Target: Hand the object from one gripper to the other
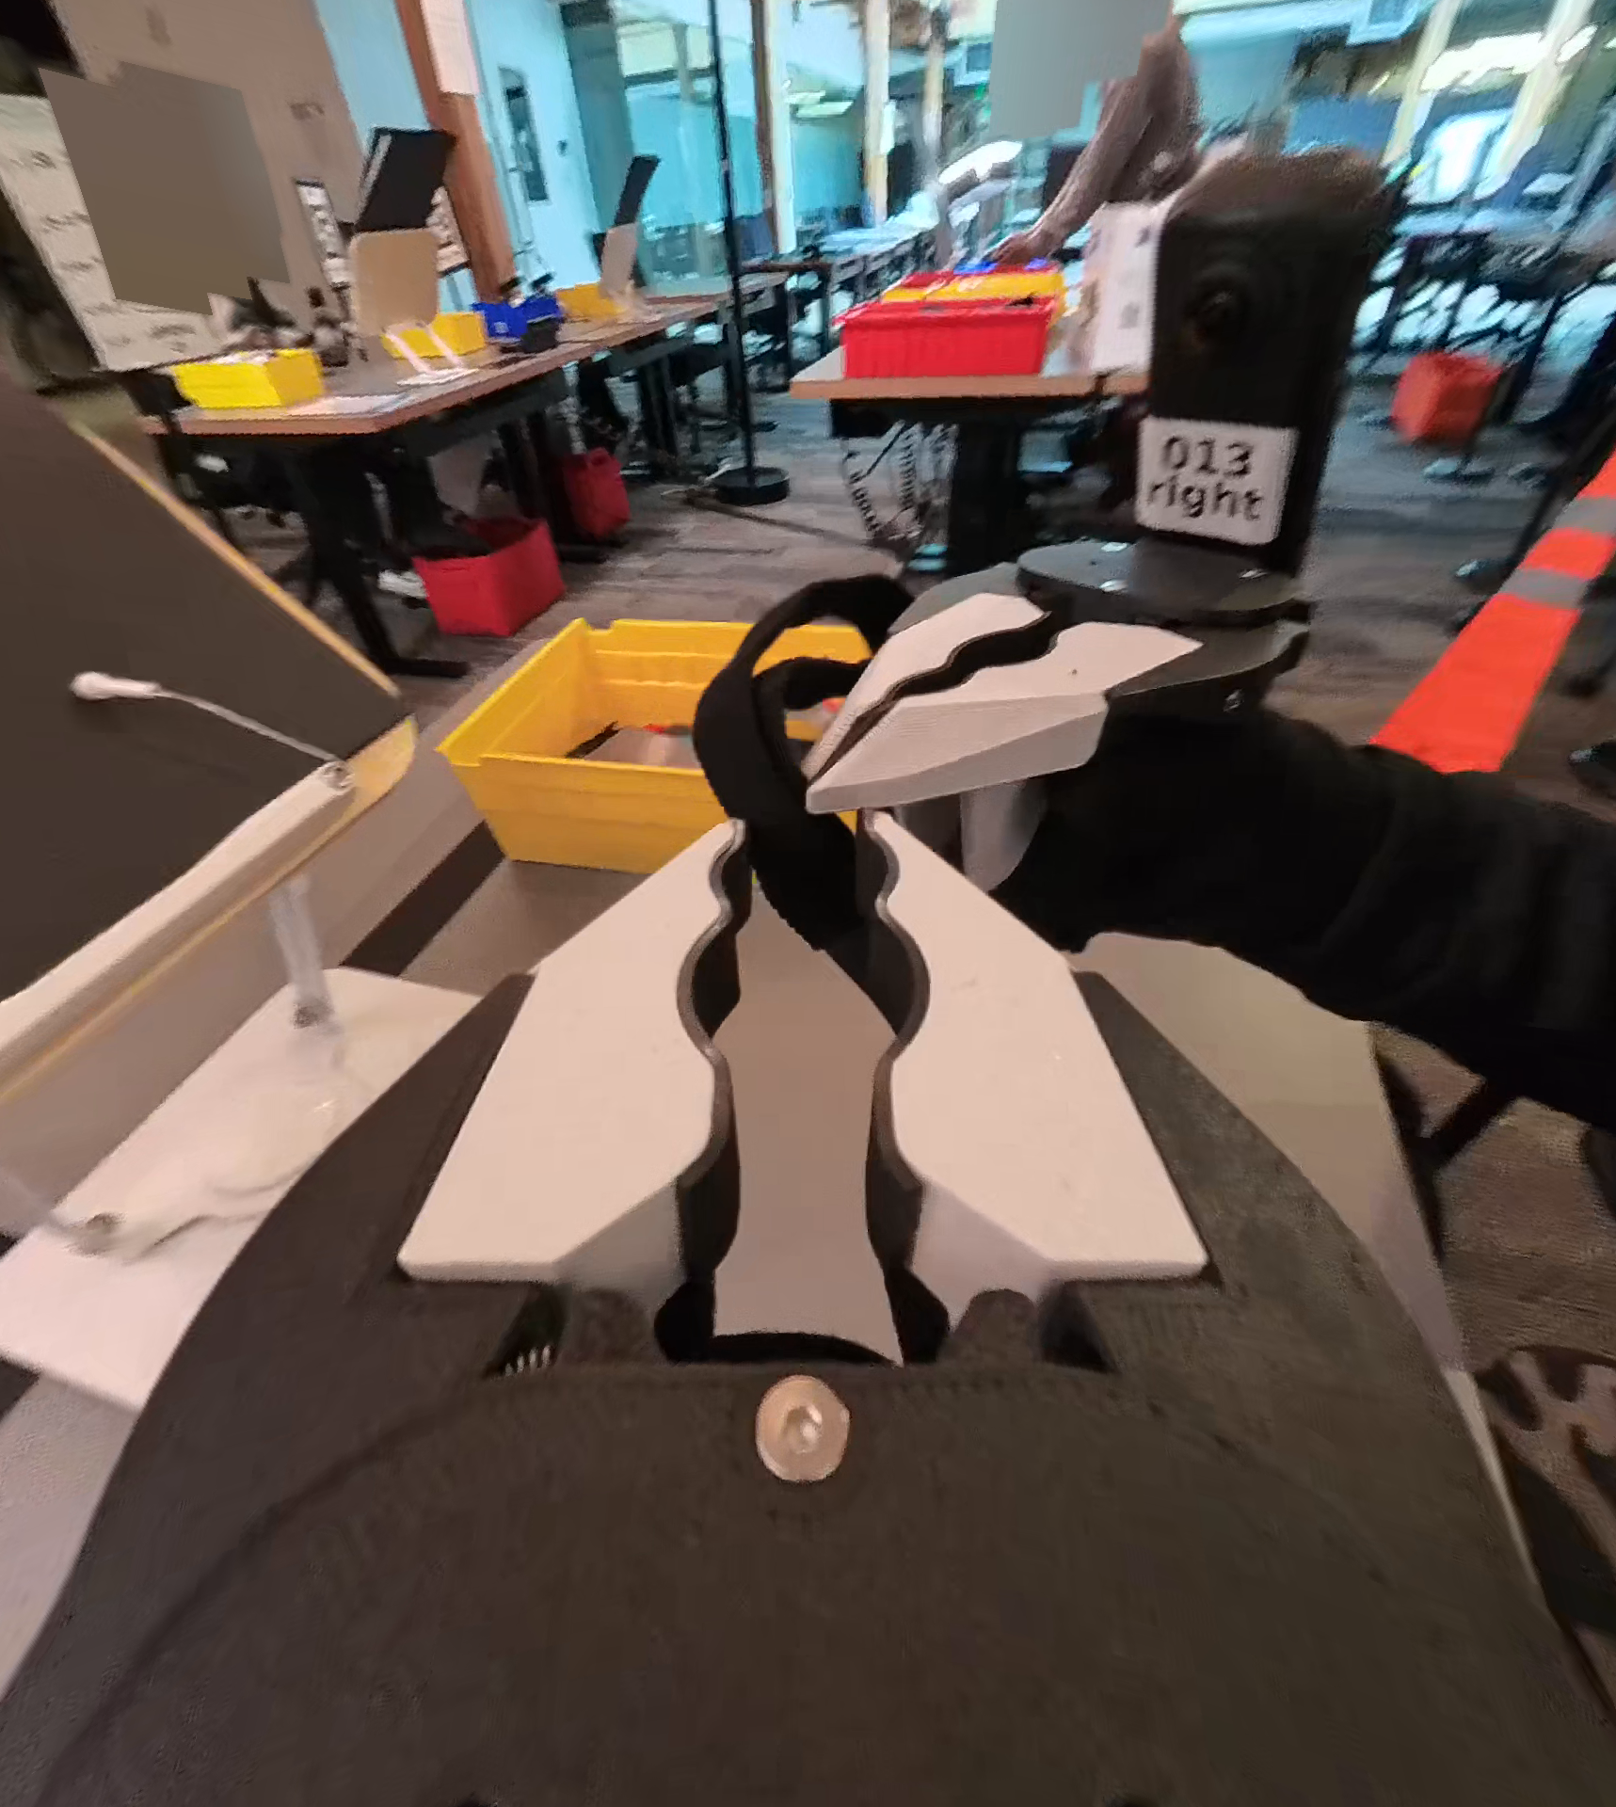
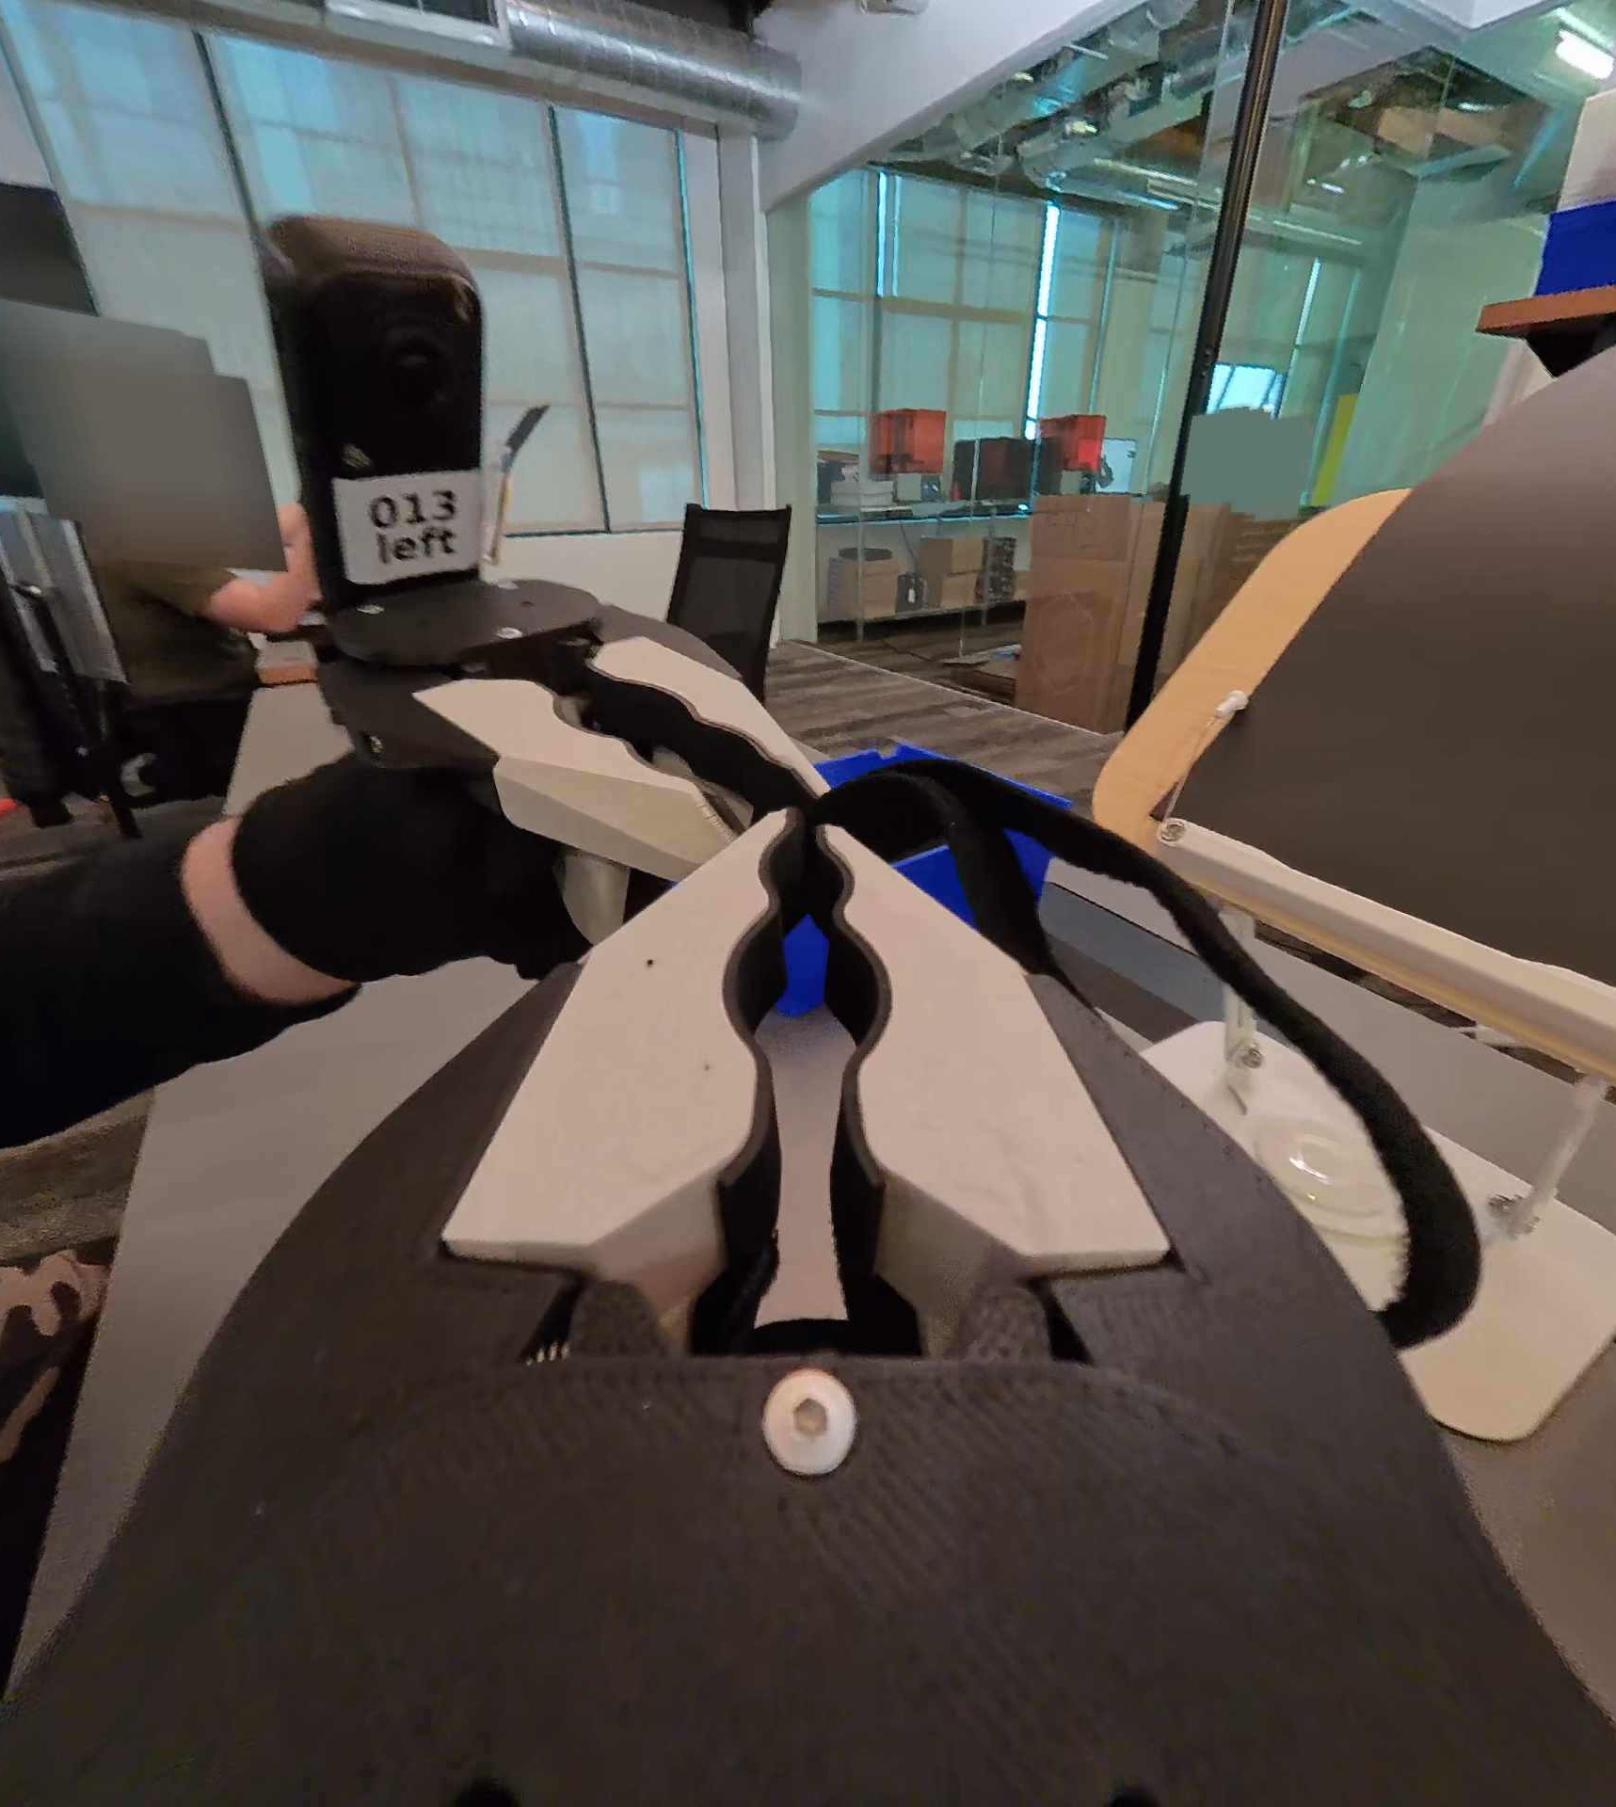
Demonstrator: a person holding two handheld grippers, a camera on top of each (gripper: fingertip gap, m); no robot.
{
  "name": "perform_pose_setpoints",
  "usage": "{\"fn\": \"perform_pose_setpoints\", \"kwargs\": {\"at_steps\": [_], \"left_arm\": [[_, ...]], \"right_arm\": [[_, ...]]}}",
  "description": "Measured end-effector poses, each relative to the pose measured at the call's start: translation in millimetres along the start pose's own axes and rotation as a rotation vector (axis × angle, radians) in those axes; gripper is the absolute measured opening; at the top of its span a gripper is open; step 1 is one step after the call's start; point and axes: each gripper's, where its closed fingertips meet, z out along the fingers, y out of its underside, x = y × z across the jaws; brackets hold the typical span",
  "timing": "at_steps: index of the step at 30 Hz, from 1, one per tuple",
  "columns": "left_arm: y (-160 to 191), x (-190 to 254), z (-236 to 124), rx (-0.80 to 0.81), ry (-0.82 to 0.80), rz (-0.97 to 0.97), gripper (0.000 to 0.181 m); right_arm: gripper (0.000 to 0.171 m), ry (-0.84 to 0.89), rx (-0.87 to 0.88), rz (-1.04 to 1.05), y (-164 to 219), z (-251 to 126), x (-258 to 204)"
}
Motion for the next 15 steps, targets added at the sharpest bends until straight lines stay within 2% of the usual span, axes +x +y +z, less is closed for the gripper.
{"fn": "perform_pose_setpoints", "kwargs": {"at_steps": [6, 9, 15], "left_arm": [[-10.8, 7.5, -10.3, 0.169, 0.208, -0.182, 0.017], [-14.8, 5.3, -16.5, 0.246, 0.255, -0.255, 0.003], [-6.9, -3.4, -11.6, 0.224, 0.142, -0.225, 0.0]], "right_arm": [[0.0, -0.086, 0.07, 0.067, -8.7, -1.3, -9.2], [0.0, -0.121, 0.113, 0.107, -13.4, -4.3, -10.8], [0.0, -0.108, 0.082, 0.082, -8.7, -3.0, -10.1]]}}
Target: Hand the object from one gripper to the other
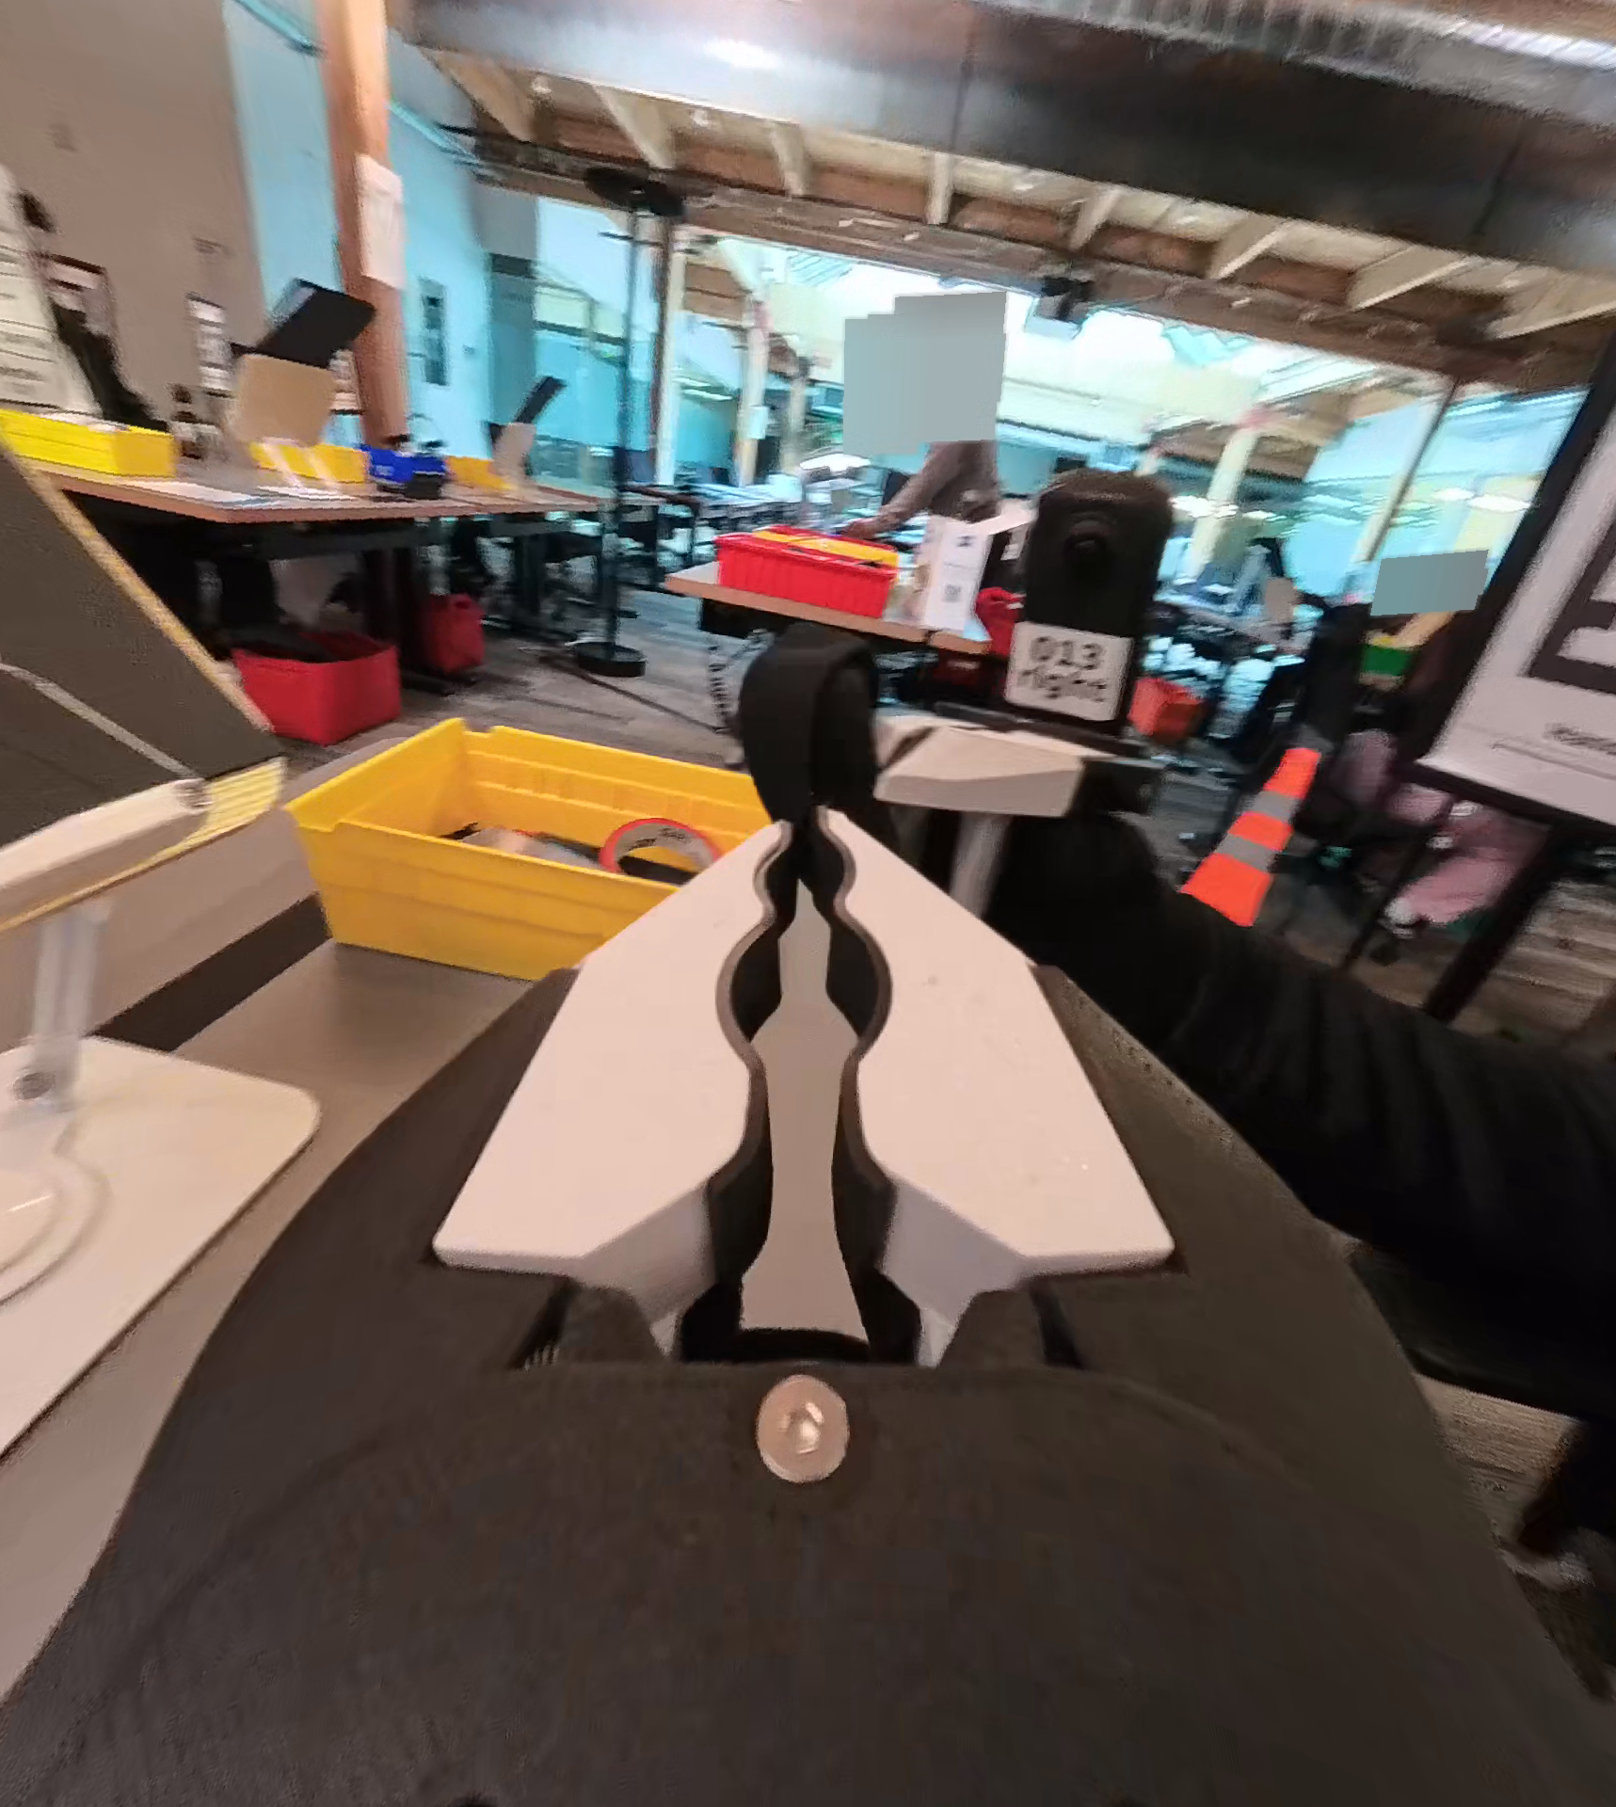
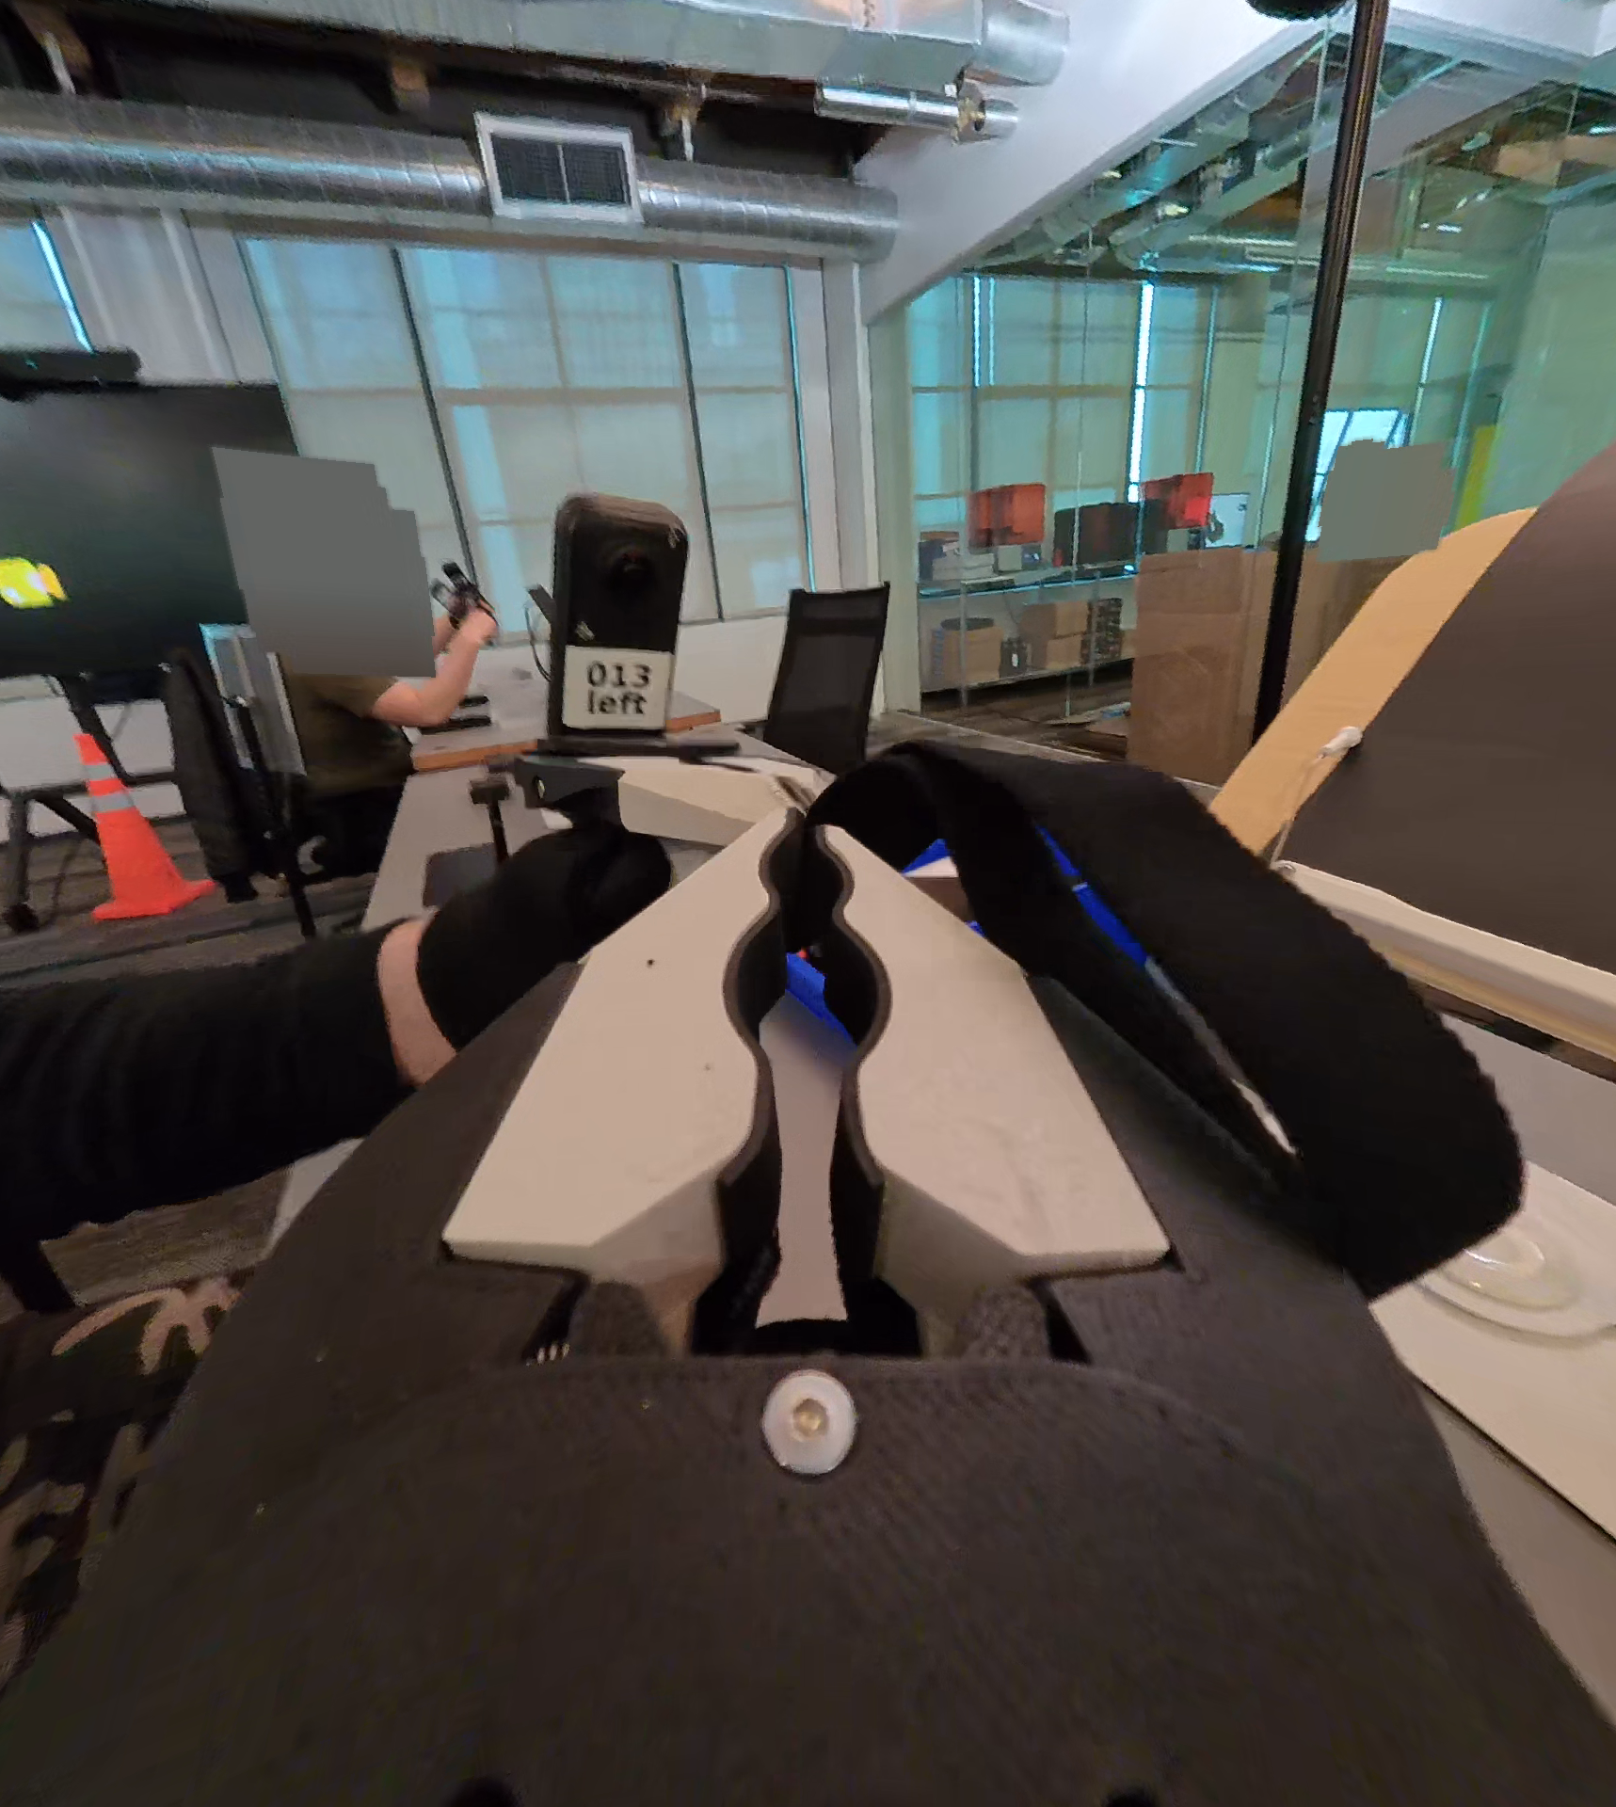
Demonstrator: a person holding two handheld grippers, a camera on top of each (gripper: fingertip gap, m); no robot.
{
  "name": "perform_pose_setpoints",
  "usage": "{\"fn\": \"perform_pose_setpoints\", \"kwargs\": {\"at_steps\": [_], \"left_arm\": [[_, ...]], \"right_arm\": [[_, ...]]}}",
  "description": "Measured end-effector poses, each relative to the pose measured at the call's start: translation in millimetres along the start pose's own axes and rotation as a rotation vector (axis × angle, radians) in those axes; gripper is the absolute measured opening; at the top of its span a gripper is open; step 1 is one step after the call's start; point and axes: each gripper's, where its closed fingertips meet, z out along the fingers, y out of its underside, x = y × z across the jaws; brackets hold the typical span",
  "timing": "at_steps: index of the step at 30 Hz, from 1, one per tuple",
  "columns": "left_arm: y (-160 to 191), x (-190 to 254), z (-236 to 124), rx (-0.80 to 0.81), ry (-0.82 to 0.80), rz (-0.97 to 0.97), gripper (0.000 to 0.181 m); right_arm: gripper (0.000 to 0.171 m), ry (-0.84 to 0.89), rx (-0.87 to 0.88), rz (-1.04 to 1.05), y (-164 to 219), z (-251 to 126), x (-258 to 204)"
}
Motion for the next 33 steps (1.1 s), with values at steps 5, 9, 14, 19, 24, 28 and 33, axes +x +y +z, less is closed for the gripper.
{"fn": "perform_pose_setpoints", "kwargs": {"at_steps": [5, 9, 14, 19, 24, 28, 33], "left_arm": [[-0.8, -30.3, -8.4, -0.004, -0.251, 0.046, 0.0], [-10.2, -65.9, -26.5, 0.035, -0.462, 0.038, 0.0], [-17.7, -95.8, -52.6, 0.033, -0.567, 0.1, 0.0], [-25.9, -75.4, -49.9, -0.073, -0.652, 0.362, 0.0], [-24.1, -55.0, -34.3, -0.064, -0.699, 0.499, 0.0], [-22.7, -44.9, -28.4, -0.067, -0.75, 0.589, 0.0], [-16.1, -35.3, -17.1, -0.085, -0.736, 0.655, 0.0]], "right_arm": [[0.0, 0.03, -0.05, -0.105, 4.4, 8.9, -6.8], [0.0, -0.05, -0.039, -0.155, 0.0, 22.9, -34.1], [0.0, -0.111, -0.091, -0.194, -0.6, 29.6, -53.9], [0.032, 0.042, -0.118, -0.021, 0.7, 22.7, -12.6], [0.041, -0.006, -0.235, 0.209, 36.1, 38.3, -16.5], [0.047, 0.072, -0.036, 0.404, 21.2, 37.8, 9.0], [0.042, 0.079, 0.097, 0.516, 14.3, 25.9, 27.0]]}}
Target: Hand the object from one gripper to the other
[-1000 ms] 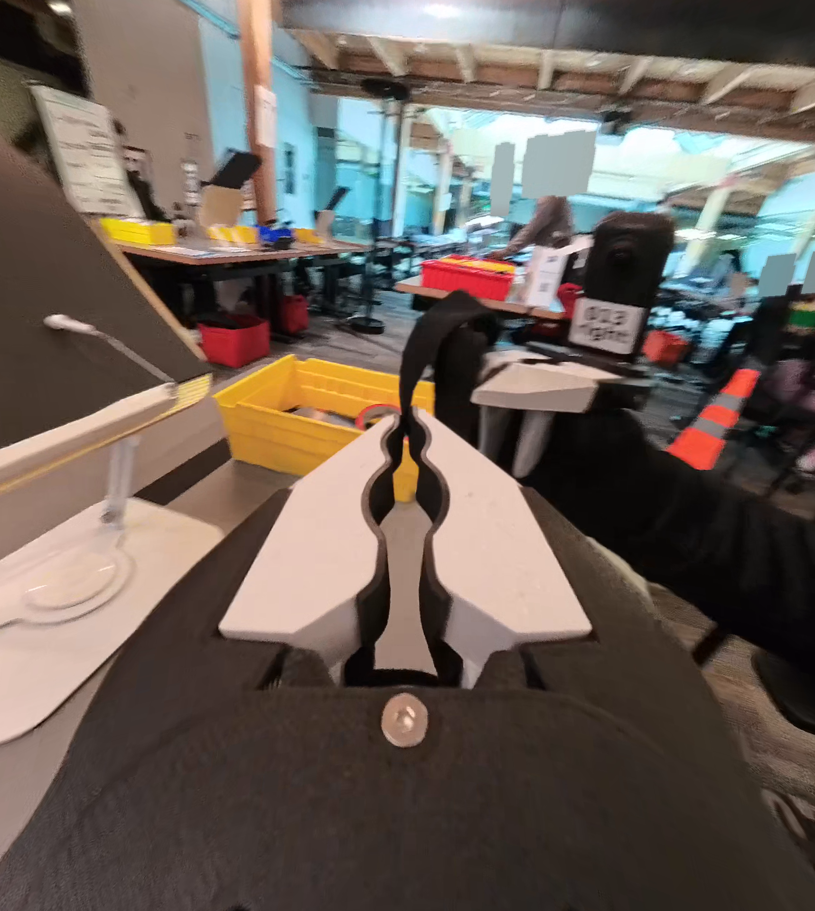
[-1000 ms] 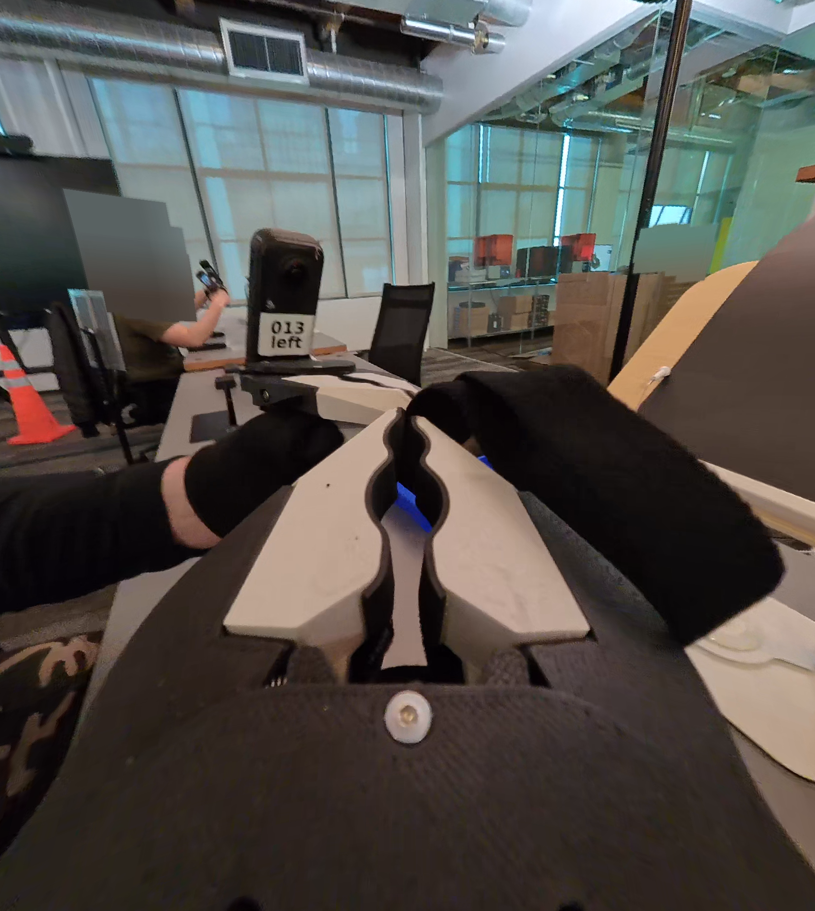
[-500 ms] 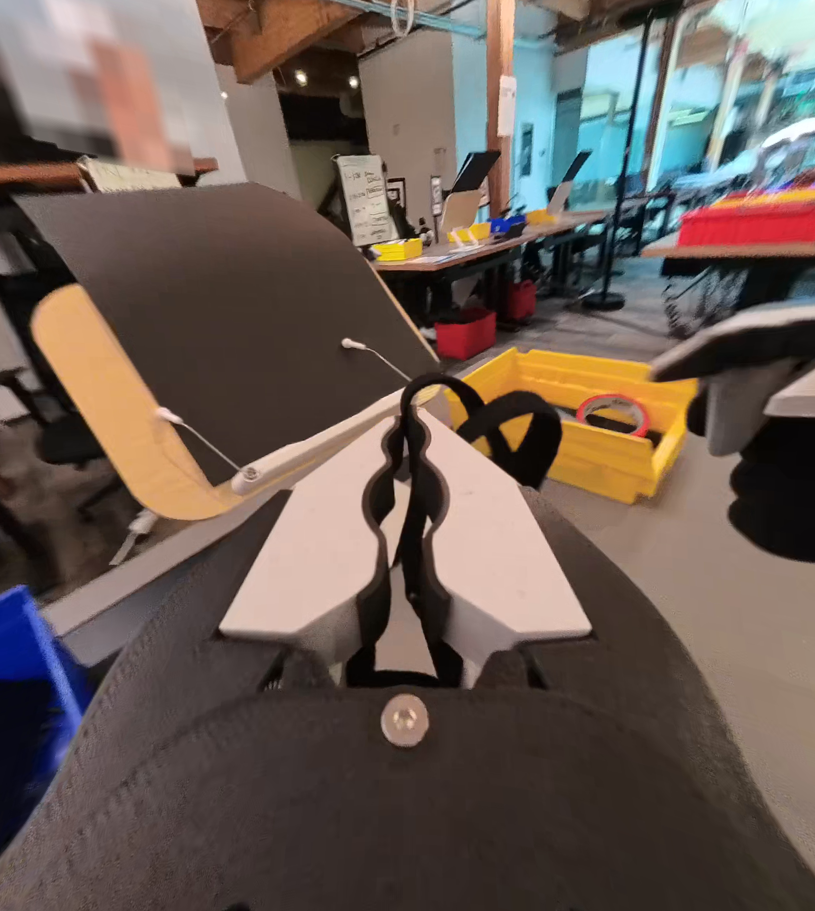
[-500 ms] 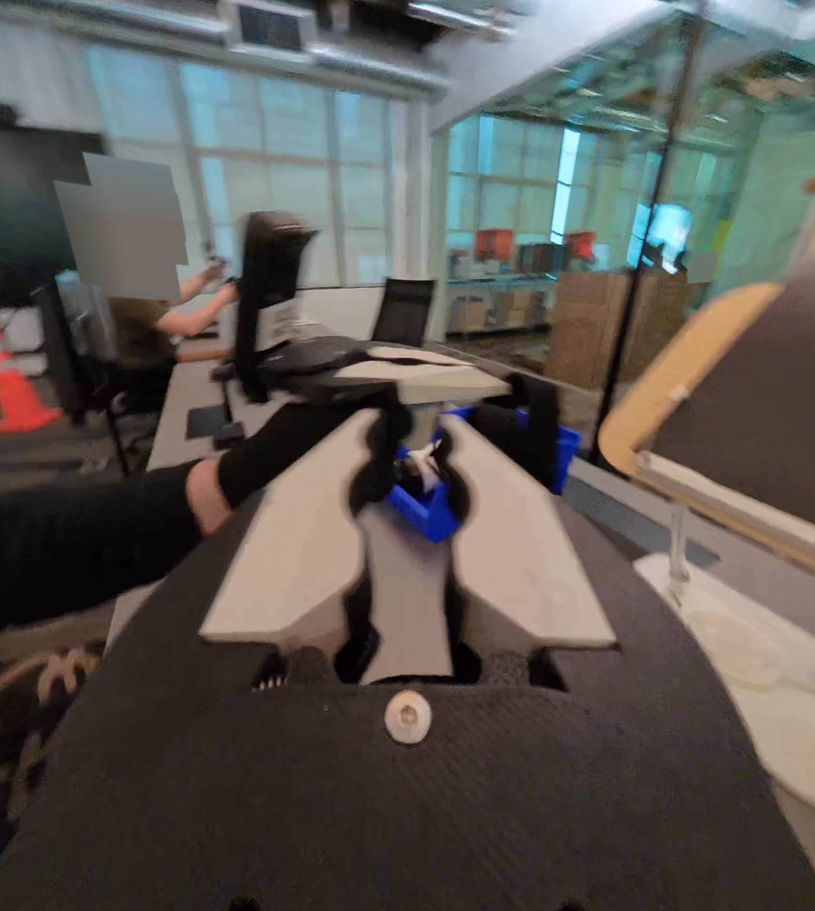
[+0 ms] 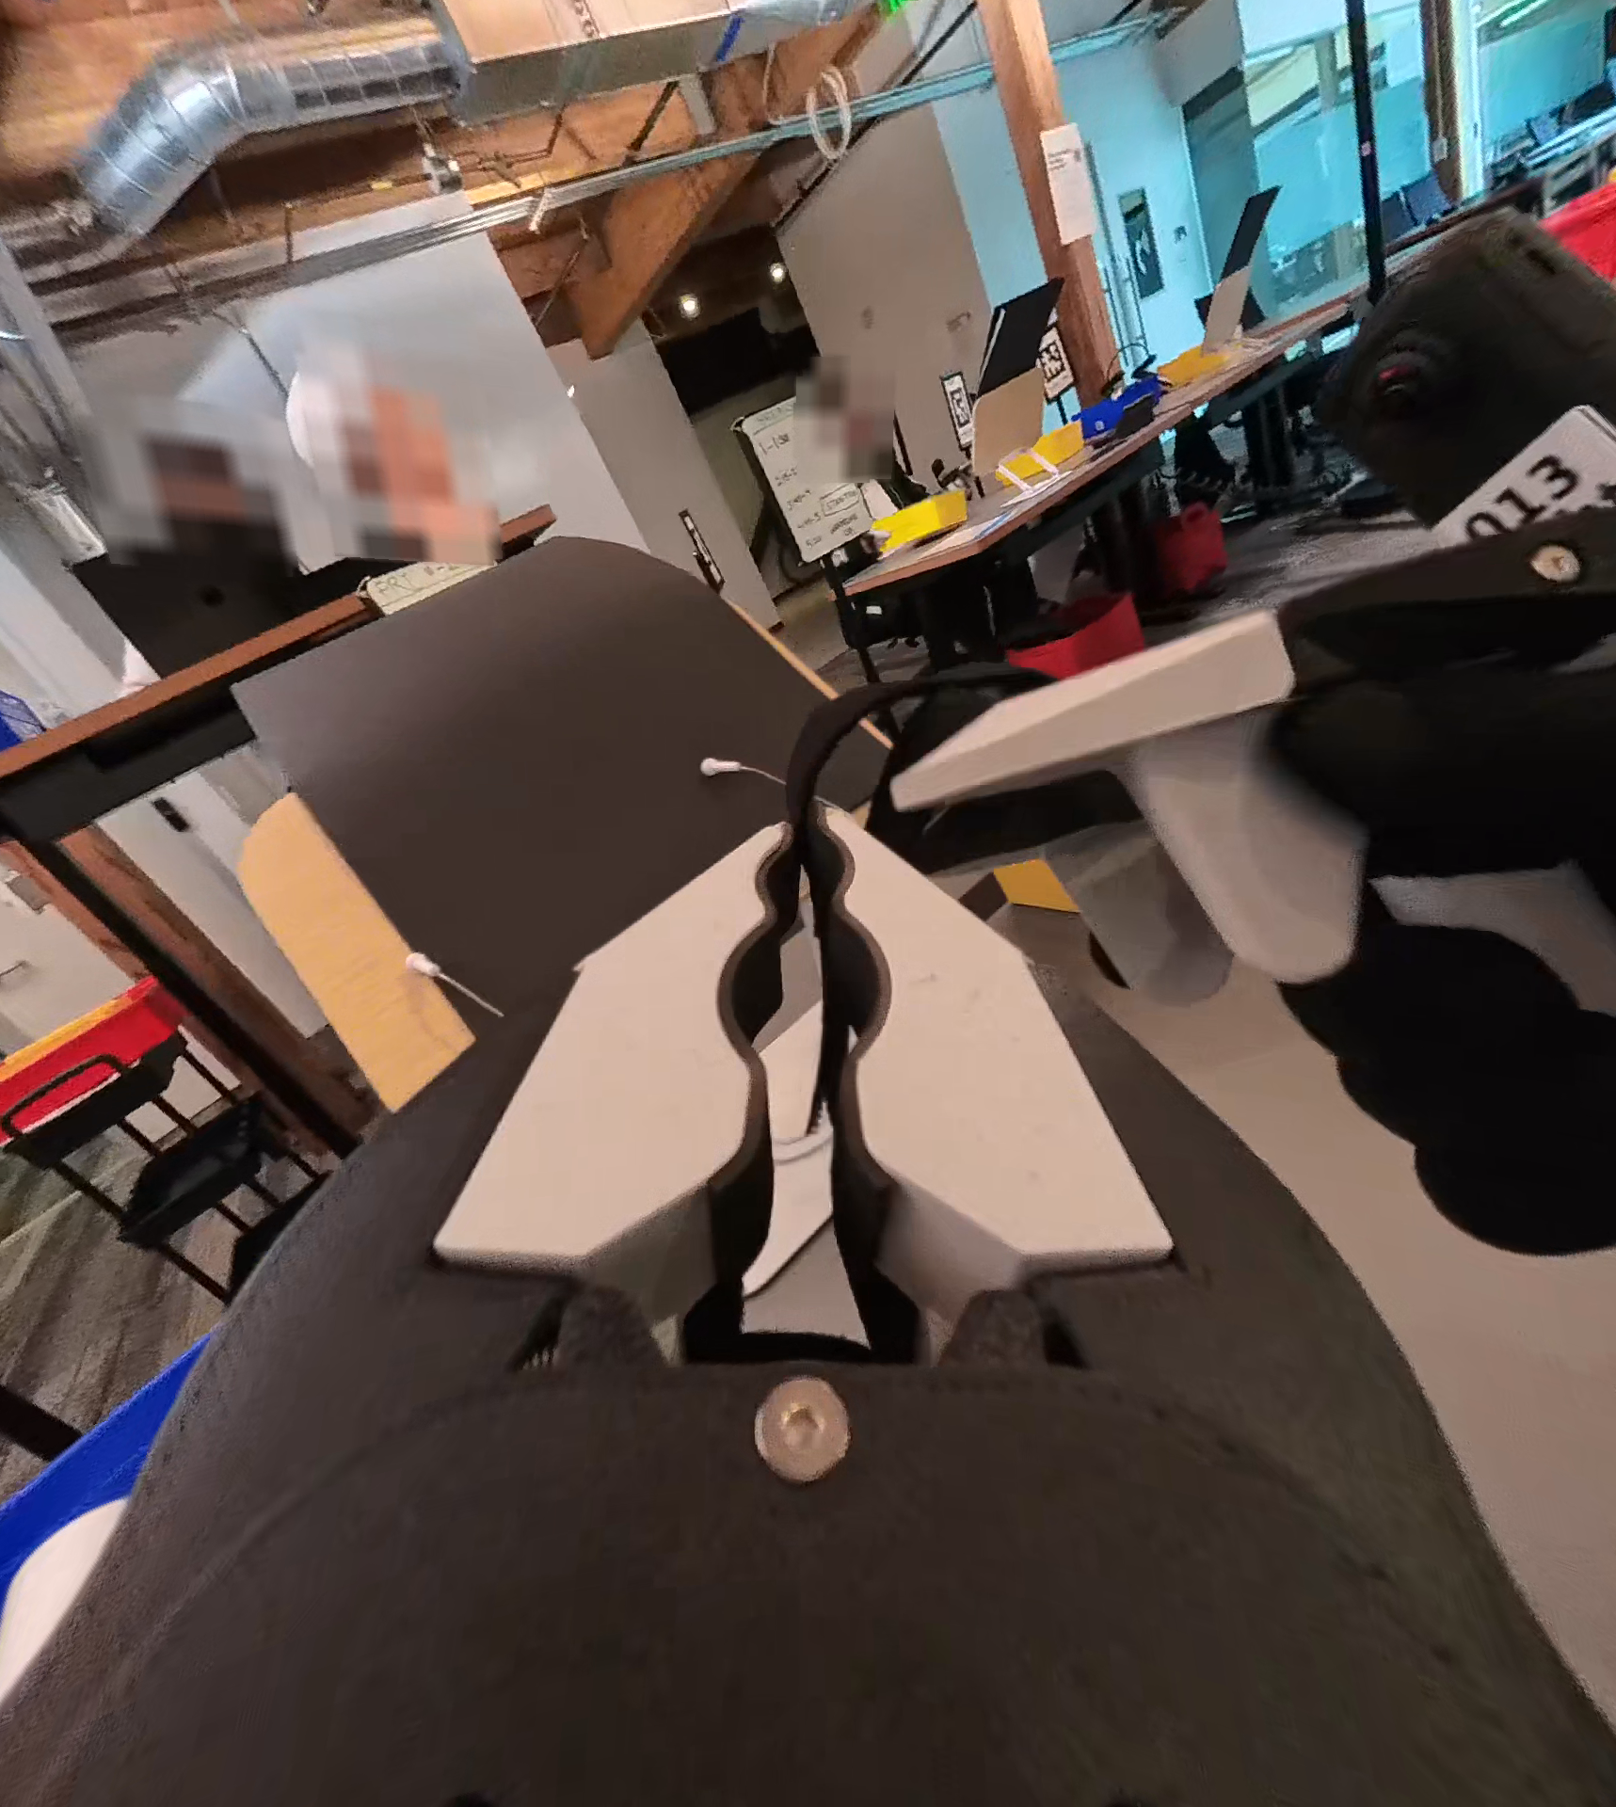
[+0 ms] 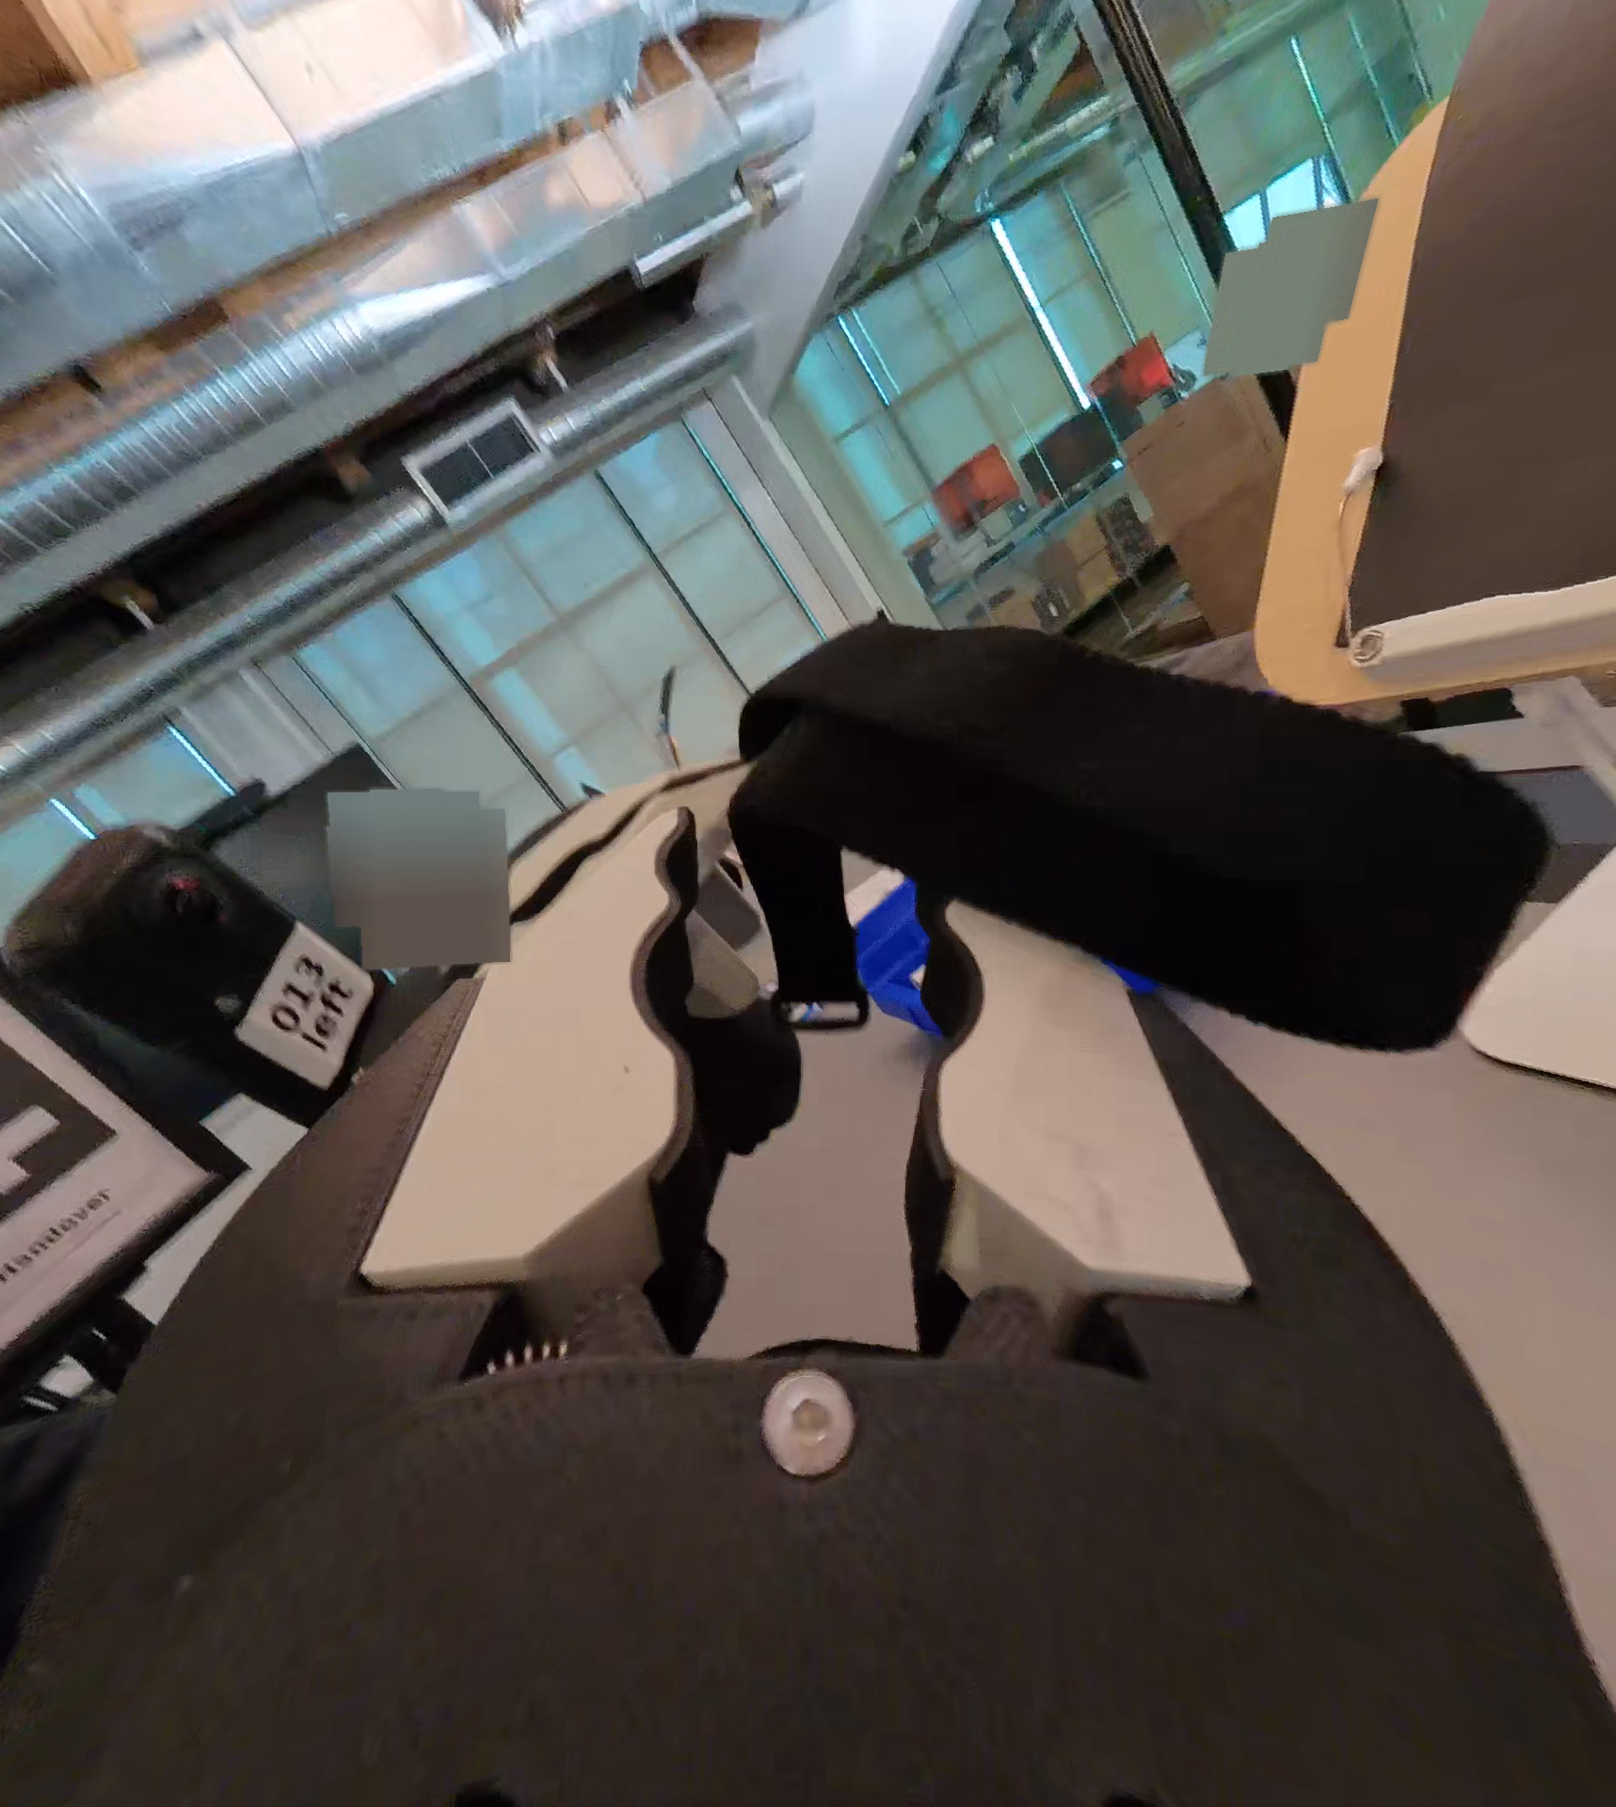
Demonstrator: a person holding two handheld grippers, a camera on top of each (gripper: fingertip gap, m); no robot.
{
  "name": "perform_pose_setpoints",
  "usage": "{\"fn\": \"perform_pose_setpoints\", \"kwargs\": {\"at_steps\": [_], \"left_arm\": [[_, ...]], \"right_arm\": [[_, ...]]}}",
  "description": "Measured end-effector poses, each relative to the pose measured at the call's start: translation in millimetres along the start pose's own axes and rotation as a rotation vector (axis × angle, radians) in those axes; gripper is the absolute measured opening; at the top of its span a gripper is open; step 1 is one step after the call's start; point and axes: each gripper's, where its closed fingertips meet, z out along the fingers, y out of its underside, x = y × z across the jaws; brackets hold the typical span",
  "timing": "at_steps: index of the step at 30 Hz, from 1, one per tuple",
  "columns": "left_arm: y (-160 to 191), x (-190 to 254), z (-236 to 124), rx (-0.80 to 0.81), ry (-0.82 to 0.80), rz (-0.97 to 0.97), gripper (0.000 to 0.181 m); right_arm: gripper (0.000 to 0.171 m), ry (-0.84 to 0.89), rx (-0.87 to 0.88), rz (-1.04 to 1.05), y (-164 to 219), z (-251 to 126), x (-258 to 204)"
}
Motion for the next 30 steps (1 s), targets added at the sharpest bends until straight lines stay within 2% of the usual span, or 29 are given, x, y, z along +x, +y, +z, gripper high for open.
{"fn": "perform_pose_setpoints", "kwargs": {"at_steps": [1, 4, 7, 11, 16, 17, 19, 21, 23, 25, 27, 30], "left_arm": [[-1.1, 5.2, 0.7, 0.009, 0.012, 0.006, 0.0], [-1.0, 17.0, 3.1, 0.01, 0.029, 0.034, 0.0], [-0.7, 9.6, 3.9, 0.009, 0.009, -0.017, 0.0], [4.9, -41.8, 4.3, 0.01, -0.047, -0.241, 0.0], [6.6, -62.2, 11.6, 0.018, -0.083, -0.297, 0.0], [7.9, -73.1, 10.7, 0.031, -0.135, -0.311, 0.0], [21.5, -124.2, 1.3, 0.061, -0.255, -0.483, 0.0], [28.5, -165.8, -7.7, 0.092, -0.303, -0.566, 0.0], [25.3, -163.9, 0.8, 0.052, -0.228, -0.471, 0.0], [20.0, -160.2, 1.6, 0.017, -0.239, -0.338, 0.0], [3.1, -154.7, 0.9, 0.055, -0.199, -0.262, 0.0], [-19.2, -142.8, 2.9, 0.067, -0.124, -0.087, 0.0]], "right_arm": [[0.037, 0.007, 0.027, 0.012, -3.2, -0.8, 1.3], [0.0, 0.065, 0.051, -0.004, -3.2, -3.8, 10.8], [0.0, 0.118, 0.043, -0.044, 0.0, -7.3, 21.0], [0.0, 0.152, 0.047, -0.085, -2.1, -13.4, 25.4], [0.0, 0.216, 0.06, -0.174, -5.0, -8.0, 17.6], [0.0, 0.25, 0.069, -0.195, -7.2, -10.7, 19.7], [0.0, 0.3, 0.084, -0.258, -15.1, -22.1, 22.2], [0.0, 0.299, 0.081, -0.287, -24.2, -30.5, 19.9], [0.0, 0.319, -0.003, -0.365, -17.7, -24.4, 20.3], [0.0, 0.293, -0.053, -0.424, -8.6, -13.7, 16.2], [0.003, 0.274, -0.162, -0.437, 11.8, -6.2, 23.3], [0.043, 0.162, -0.373, -0.395, 55.6, -7.3, 29.5]]}}
